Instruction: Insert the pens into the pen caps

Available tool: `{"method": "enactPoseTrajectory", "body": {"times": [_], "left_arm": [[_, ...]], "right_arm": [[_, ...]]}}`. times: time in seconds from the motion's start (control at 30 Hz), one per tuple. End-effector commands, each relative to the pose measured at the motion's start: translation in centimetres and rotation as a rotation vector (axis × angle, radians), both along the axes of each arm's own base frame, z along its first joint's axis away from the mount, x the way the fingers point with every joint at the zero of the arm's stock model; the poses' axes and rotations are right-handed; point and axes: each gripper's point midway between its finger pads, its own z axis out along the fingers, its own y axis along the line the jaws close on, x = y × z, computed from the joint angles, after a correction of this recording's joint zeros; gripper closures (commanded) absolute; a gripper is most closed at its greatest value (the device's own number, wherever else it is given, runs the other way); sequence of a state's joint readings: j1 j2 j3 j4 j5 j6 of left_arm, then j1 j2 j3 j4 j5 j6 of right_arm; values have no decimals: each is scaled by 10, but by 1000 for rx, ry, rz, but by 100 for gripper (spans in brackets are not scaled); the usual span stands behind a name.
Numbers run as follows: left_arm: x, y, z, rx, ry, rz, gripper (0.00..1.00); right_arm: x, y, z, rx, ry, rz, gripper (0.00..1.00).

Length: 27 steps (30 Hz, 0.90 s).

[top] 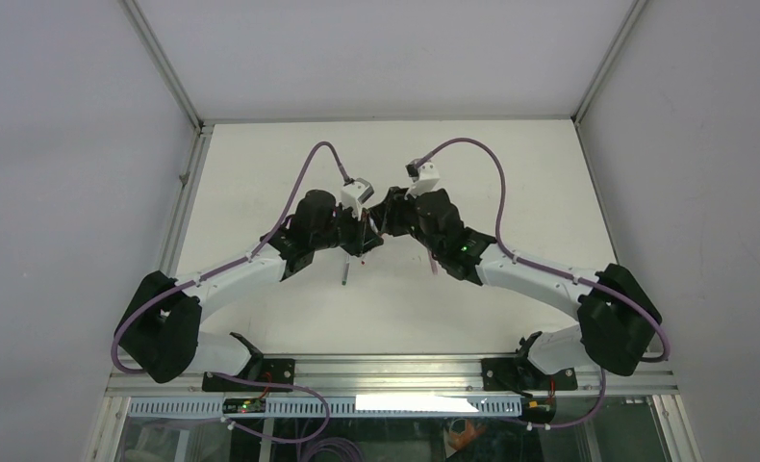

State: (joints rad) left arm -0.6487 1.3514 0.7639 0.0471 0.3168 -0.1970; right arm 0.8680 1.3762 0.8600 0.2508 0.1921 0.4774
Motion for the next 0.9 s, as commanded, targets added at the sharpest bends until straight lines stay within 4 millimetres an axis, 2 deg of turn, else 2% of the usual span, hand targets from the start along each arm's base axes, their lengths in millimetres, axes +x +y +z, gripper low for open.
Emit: {"method": "enactPoseTrajectory", "body": {"times": [0.0, 0.1, 0.33, 0.43, 0.53, 0.7, 0.87], "left_arm": [[-2, -8, 20, -56, -51, -26, 100], [-2, -7, 19, -54, -51, -22, 100], [4, -4, 25, -48, -81, 4, 100], [15, -2, 43, -49, -148, 37, 100], [28, -2, 70, -53, -232, 62, 100], [45, -3, 109, -76, -333, 98, 100], [52, -2, 131, -100, -390, 125, 100]], "right_arm": [[8, 15, 37, 74, -77, 33, 61], [7, 17, 35, 70, -73, 44, 100], [0, 17, 17, 53, -26, 60, 100], [-7, 18, -3, 36, 27, 66, 100], [-17, 22, -28, 14, 80, 73, 100], [-34, 30, -58, -13, 148, 84, 100], [-45, 32, -81, -36, 201, 74, 100]]}}
